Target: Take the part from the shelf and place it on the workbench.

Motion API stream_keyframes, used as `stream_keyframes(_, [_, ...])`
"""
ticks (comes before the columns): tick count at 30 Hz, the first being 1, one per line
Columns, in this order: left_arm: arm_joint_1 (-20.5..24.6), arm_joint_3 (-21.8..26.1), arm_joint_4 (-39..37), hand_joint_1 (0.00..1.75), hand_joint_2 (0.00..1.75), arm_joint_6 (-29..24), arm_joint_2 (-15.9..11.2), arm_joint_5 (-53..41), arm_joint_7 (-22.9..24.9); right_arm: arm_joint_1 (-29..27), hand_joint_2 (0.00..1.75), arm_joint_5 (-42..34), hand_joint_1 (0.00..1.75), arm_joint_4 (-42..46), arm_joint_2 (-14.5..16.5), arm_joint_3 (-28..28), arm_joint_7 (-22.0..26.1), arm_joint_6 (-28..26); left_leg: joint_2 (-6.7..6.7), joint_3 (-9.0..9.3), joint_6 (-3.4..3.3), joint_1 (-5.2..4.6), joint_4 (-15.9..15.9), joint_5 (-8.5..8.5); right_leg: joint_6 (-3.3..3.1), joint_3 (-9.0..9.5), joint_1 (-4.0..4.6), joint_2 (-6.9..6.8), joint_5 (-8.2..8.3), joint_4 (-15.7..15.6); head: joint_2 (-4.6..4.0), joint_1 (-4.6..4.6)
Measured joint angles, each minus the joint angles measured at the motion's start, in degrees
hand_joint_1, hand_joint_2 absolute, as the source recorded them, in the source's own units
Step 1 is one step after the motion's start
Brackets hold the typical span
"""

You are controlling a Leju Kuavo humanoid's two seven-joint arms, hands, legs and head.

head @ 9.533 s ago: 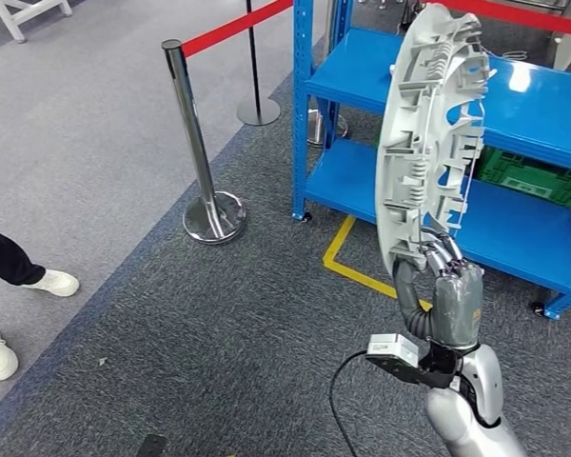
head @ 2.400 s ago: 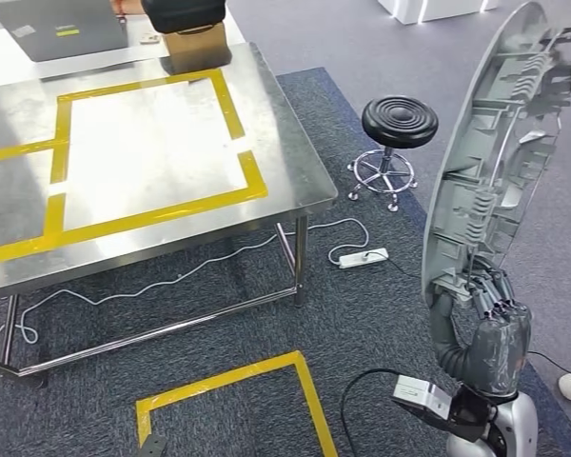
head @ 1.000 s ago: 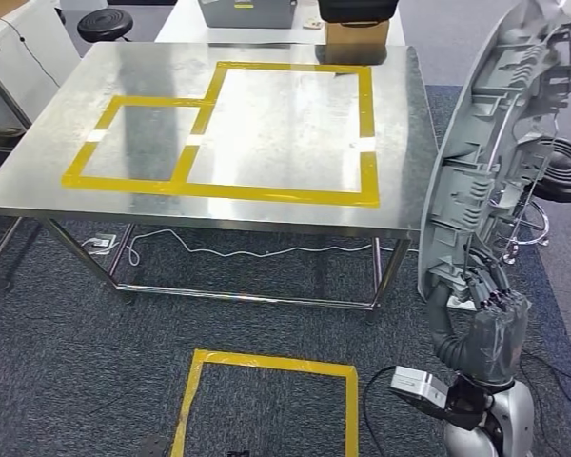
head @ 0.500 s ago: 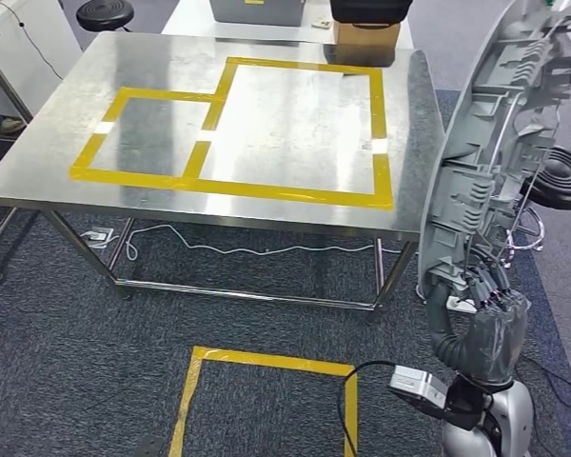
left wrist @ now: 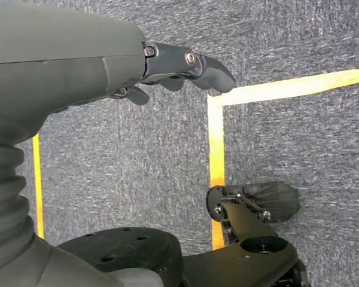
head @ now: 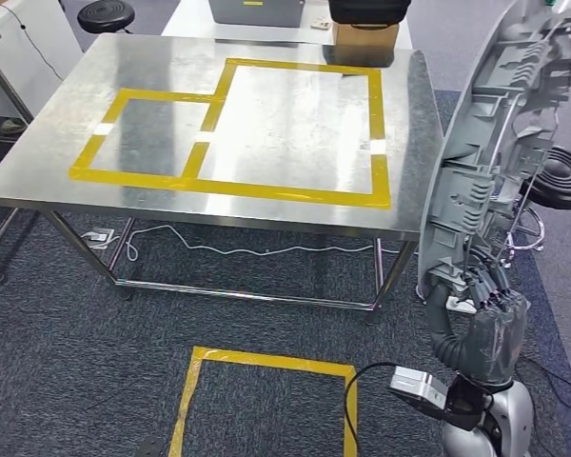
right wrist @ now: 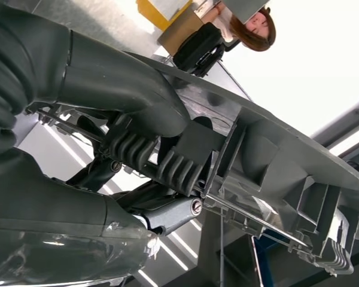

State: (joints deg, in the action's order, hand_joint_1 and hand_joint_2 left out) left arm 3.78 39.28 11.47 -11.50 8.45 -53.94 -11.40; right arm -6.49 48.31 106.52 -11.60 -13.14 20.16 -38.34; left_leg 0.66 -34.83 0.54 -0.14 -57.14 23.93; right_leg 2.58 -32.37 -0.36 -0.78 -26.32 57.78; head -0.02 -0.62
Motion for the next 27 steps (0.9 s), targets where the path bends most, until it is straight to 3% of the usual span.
stream_keyframes(7, [0.0, 0.0, 0.0, 0.00, 1.75, 0.1, -0.2, -0.1, 0.1, 0.0, 1.75, 0.0, 1.75, -0.2, 0.1, 0.0, 0.1, 0.0, 0.01, 0.54, -1.14, -0.14, 0.9, -0.03, 0.90, -0.12, -0.42, 0.16, -0.52, 0.4, 0.00, -0.03])
stream_keyframes(9, [0.0, 0.0, 0.0, 0.00, 1.75, 0.1, -0.2, -0.1, 0.1, -0.1, 1.75, 0.0, 1.75, -0.2, 0.1, 0.0, 0.2, 0.0, 0.00, 1.11, -1.47, 0.13, 1.5, -0.23, 1.05, -2.21, -0.43, 0.45, -3.03, 4.9, 0.00, -0.25])
stream_keyframes(11, [0.0, 0.0, 0.0, 0.00, 1.75, 0.1, -0.2, -0.1, 0.1, -0.2, 1.75, 0.0, 1.75, -0.3, 0.1, 0.0, 0.3, 0.0, 0.02, 1.24, -1.56, 0.15, 1.5, -0.11, 1.18, -6.21, -0.46, 0.56, -6.31, 12.6, 0.00, -0.40])
stream_keyframes(12, [0.0, 0.0, 0.0, 0.00, 1.75, 0.1, -0.2, -0.2, 0.1, -0.3, 1.75, 0.0, 1.75, -0.3, 0.1, 0.0, 0.3, 0.0, 0.07, 1.30, -1.49, 0.17, 1.5, -0.02, 1.30, -7.78, -0.55, 0.56, -6.85, 15.2, 0.00, -0.40])
stream_keyframes(13, [0.0, 0.0, 0.0, 0.00, 1.75, 0.1, -0.2, -0.2, 0.1, -0.4, 1.75, 0.0, 1.75, -0.3, 0.1, 0.0, 0.4, 0.0, 0.17, 1.40, -1.34, 0.24, 1.5, 0.09, 1.45, -8.40, -0.68, 0.56, -6.28, 15.8, 0.00, -0.41])
stream_keyframes(14, [-0.1, 0.0, 0.0, 0.00, 1.75, 0.1, -0.2, -0.3, 0.1, -0.5, 1.75, -0.1, 1.75, -0.3, 0.1, 0.0, 0.4, 0.0, 0.29, 1.55, -1.08, 0.39, 1.4, 0.25, 1.63, -7.77, -0.88, 0.55, -4.60, 14.0, 0.00, -0.40])
stream_keyframes(15, [-0.1, 0.0, 0.0, 0.00, 1.75, 0.1, -0.2, -0.3, 0.1, -0.5, 1.75, -0.1, 1.75, -0.3, 0.1, 0.0, 0.4, 0.0, 0.43, 1.71, -0.71, 0.57, 1.2, 0.49, 1.92, -6.16, -1.17, 0.55, -2.32, 10.3, 0.00, -0.40])
stream_keyframes(16, [-0.1, 0.0, 0.0, 0.00, 1.75, 0.1, -0.3, -0.3, 0.1, -0.5, 1.75, -0.1, 1.75, -0.3, 0.1, 0.0, 0.4, 0.0, 0.56, 1.78, -0.23, 0.64, 0.9, 0.78, 2.30, -4.43, -1.39, 0.72, -0.76, 6.7, 0.00, -0.48])
stream_keyframes(17, [-0.1, 0.0, 0.0, 0.00, 1.75, 0.1, -0.3, -0.3, 0.1, -0.5, 1.75, -0.1, 1.75, -0.3, 0.1, -0.1, 0.4, 0.0, 0.66, 1.73, 0.26, 0.64, 0.5, 1.08, 2.27, -3.03, -1.61, 1.00, 0.27, 3.8, 0.00, -0.61])
stream_keyframes(19, [-0.1, 0.0, 0.0, 0.00, 1.75, 0.1, -0.4, -0.4, 0.1, -0.5, 1.75, -0.3, 1.75, -0.3, 0.1, -0.1, 0.4, 0.0, 0.80, 1.54, 0.98, 0.42, 0.2, 1.31, 1.51, -2.23, -1.69, 1.52, 0.27, 2.1, 0.00, -0.55])
stream_keyframes(21, [-0.1, 0.0, 0.0, 0.00, 1.75, 0.1, -0.4, -0.5, 0.1, -0.6, 1.75, -0.5, 1.75, -0.3, 0.1, -0.1, 0.5, 0.0, 0.75, 1.52, 1.37, 0.54, 0.2, 1.34, 0.19, -2.34, -1.53, 1.59, 0.29, 2.2, 0.00, -0.26])
stream_keyframes(23, [0.0, 0.0, 0.0, 0.00, 1.75, 0.1, -0.4, -0.5, 0.1, -0.5, 1.75, -0.5, 1.75, -0.3, 0.1, -0.1, 0.5, 0.0, 0.37, 0.68, 1.72, 0.69, -1.7, 2.56, -0.65, -2.17, -1.39, 1.52, 0.21, 2.2, 0.00, -0.07])
stream_keyframes(26, [0.1, 0.0, 0.0, 0.00, 1.75, 0.1, -0.3, -0.6, 0.1, -0.5, 1.75, -0.6, 1.75, -0.3, 0.1, 0.0, 0.4, 0.0, 0.06, -5.05, 1.88, 0.64, -12.3, 7.12, -1.35, -1.96, -1.11, 1.30, -0.09, 2.2, 0.00, 0.20])
stream_keyframes(27, [0.1, 0.0, 0.0, 0.00, 1.75, 0.1, -0.3, -0.6, 0.1, -0.6, 1.75, -0.6, 1.75, -0.3, 0.1, 0.0, 0.4, 0.0, 0.06, -6.95, 1.77, 0.62, -15.4, 7.88, -1.50, -1.90, -0.96, 1.26, -0.19, 2.2, 0.00, 0.21])
